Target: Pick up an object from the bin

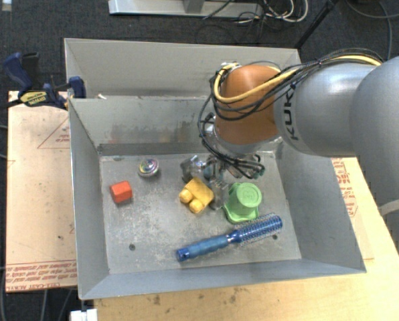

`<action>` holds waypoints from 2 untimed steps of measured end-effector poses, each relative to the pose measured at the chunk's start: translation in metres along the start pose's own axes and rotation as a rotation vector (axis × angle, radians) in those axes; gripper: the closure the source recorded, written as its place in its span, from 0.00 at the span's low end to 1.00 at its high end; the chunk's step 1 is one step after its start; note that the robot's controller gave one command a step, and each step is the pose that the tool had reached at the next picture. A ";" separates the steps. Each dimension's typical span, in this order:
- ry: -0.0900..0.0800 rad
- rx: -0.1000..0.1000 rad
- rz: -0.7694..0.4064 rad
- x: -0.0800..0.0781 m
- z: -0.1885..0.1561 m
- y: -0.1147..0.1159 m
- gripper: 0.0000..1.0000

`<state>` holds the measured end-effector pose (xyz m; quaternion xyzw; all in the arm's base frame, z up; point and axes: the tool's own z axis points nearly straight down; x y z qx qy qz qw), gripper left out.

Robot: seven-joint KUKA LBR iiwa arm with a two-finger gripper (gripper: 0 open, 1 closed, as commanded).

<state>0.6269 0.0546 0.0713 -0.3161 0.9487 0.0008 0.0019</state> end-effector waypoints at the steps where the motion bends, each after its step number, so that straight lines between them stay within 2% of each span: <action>1: -0.007 0.003 0.018 -0.008 -0.103 0.048 1.00; 2: -0.008 0.004 0.005 -0.002 -0.216 0.080 1.00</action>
Offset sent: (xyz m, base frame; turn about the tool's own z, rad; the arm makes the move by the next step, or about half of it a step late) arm -0.0242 0.0397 0.0975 0.0213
